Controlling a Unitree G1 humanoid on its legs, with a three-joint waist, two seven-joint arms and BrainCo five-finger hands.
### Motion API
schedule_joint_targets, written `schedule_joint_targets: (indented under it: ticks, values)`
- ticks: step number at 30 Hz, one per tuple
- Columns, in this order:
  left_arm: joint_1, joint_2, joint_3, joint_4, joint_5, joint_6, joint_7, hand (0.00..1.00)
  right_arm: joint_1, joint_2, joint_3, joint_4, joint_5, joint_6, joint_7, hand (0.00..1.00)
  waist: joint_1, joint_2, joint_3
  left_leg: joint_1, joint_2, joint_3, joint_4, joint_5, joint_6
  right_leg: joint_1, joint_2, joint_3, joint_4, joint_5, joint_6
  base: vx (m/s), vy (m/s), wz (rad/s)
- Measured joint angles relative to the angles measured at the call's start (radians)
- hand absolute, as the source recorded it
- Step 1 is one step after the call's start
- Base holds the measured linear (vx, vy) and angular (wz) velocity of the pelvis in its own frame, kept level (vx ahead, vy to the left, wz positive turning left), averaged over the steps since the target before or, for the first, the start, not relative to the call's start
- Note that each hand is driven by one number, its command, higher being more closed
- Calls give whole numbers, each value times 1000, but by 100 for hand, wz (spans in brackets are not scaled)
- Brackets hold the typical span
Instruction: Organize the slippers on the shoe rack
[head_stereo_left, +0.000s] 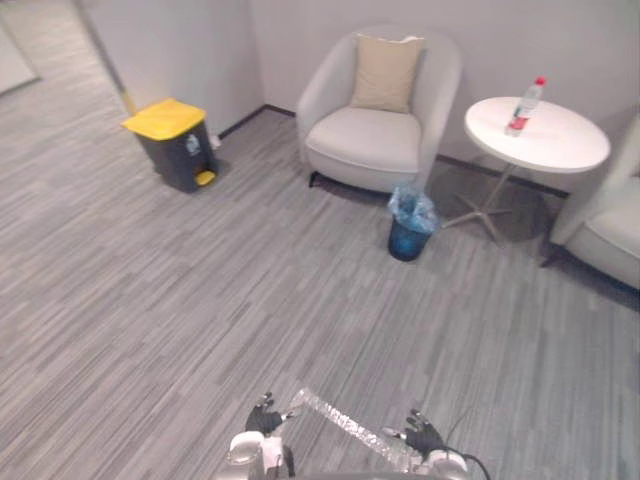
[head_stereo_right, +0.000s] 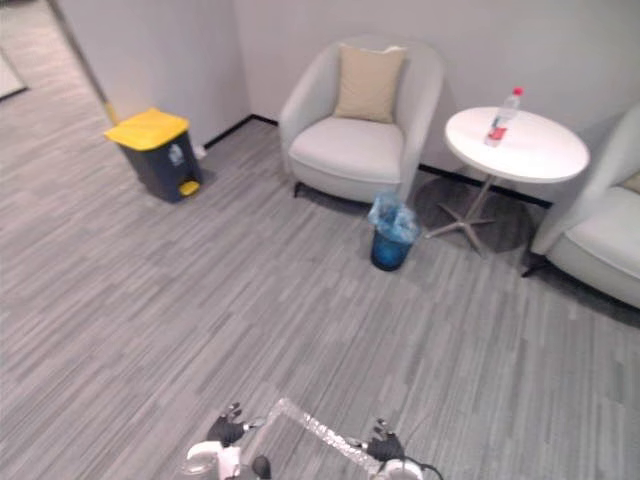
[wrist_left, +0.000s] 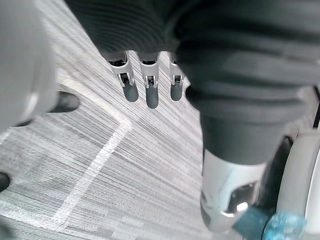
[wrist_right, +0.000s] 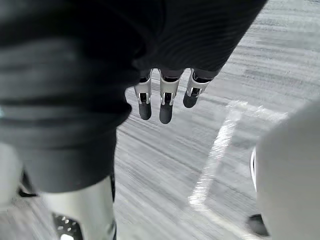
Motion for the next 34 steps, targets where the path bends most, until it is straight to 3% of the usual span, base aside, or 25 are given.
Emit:
schedule_joint_targets:
  ticks: [3, 4, 5, 6, 7, 8, 10, 12, 15, 17, 20, 21, 22, 24, 26, 30, 34]
  values:
    - [-2, 19, -22, 13, 1, 1, -3, 0, -21, 3, 0, 19, 0, 0, 4, 0, -4, 5, -3, 32, 22, 34, -69, 0, -1, -57, -7, -83, -146, 12, -2, 141, 54, -31]
    - [-9, 32, -46, 23, 1, 1, -4, 0, -32, 4, -1, 33, 0, 0, 6, 0, -4, 5, -3, 30, 22, 44, -88, 1, -5, -86, -14, -116, -220, 42, -12, 109, -34, -27]
    - [-24, 44, -59, 46, 2, 3, -5, 0, -44, 1, -2, 44, 0, 1, 8, 0, -4, 1, 0, 30, 11, 50, -92, 0, -20, -103, -23, -156, -315, 161, -50, 127, -55, -25]
    - [-31, 37, -62, 62, 2, 5, -5, 0, -46, -11, -3, 44, 0, -1, 8, 0, -11, 16, 3, 39, 21, 43, -91, -3, -28, -82, -17, -167, -329, 169, -50, 190, -84, -24]
    - [-31, 33, -80, 68, 3, 4, -6, 0, -45, -30, -10, 51, -1, -8, 7, 0, -21, 50, 8, 54, 33, 43, -81, -3, -31, -40, -4, -166, -366, 178, -56, 199, -97, -10]
    - [-32, 29, -80, 69, 3, 4, -7, 0, -45, -37, -18, 51, -1, -8, 7, 0, -22, 59, 14, 64, 36, 42, -76, -5, -33, -25, -1, -166, -373, 178, -56, 185, -94, -9]
    - [-31, 15, -75, 72, 12, 4, -8, 0, -41, -56, -42, 87, 0, -7, 6, 0, -23, 75, 18, 60, 55, 41, 2, -25, -65, 17, 7, -172, -395, 178, -56, 110, -91, -1]
    - [-33, 1, -34, 50, 20, 2, -9, 0, -29, -51, -42, 83, 2, -7, 5, 0, -16, 62, 26, 7, 86, 42, 197, -50, -101, 62, 12, -162, -421, 174, -61, 103, -156, -19]
    - [-30, -6, 12, 25, 20, -2, -8, 0, -17, -45, -40, 71, 9, -9, 3, 0, 0, 54, 32, -86, 141, 43, 446, -75, -91, 97, 31, -104, -419, 158, -85, 104, -70, -51]
    - [-30, -16, 12, 25, 20, -2, -9, 0, -16, -41, -48, 70, 20, -8, -1, 0, -2, 48, 33, -83, 127, 28, 375, -126, -81, 95, 30, -56, -415, 156, -86, 131, 47, -75]
    - [-35, -18, -4, 25, 20, -2, -8, 0, -15, -26, -79, 73, 44, -9, -4, 0, -1, 34, 41, -77, 51, -120, 126, -113, -84, 87, 0, 15, -413, 150, -75, 134, 134, -69]
    - [-33, -21, -17, 26, 20, -1, -6, 0, -13, -31, -80, 72, 46, -10, -3, 0, -4, 45, 35, -64, 38, -170, 39, -71, -92, 85, 1, 35, -410, 144, -63, 129, 211, -60]
    - [-35, -26, -34, 27, 20, -1, -5, 0, -13, -48, -84, 77, 48, -9, -4, 0, -5, 73, 31, -65, 53, -205, 0, 19, -110, 85, 20, 56, -409, 134, -46, 129, 237, -57]
    - [-36, -9, -49, 32, 20, 2, -4, 0, -11, -35, -100, 86, 48, -7, -5, 0, -3, 50, 15, -41, 33, -152, -4, 6, -89, 89, -4, 88, -414, 137, -20, 133, 225, -58]
    - [-30, 37, -61, 45, 20, 2, -3, 0, -3, -3, -109, 92, 48, -6, -4, 0, -5, 9, -5, -3, 2, -91, -57, 13, -79, 89, -40, 132, -440, 134, -7, 150, 208, -68]
    - [-33, 55, -105, 76, 20, 4, -5, 0, 7, 0, -133, 97, 60, -8, -4, 0, -12, 5, -13, 18, -17, -71, -88, 13, -78, 90, -59, 134, -472, 141, 5, 91, 82, -27]
    - [-34, 57, -126, 86, 20, 3, -5, 0, 6, -3, -185, 119, 87, -8, -5, 0, -13, 20, -23, 22, -16, -69, -92, 13, -78, 91, -53, 130, -481, 144, 3, 53, -8, -5]
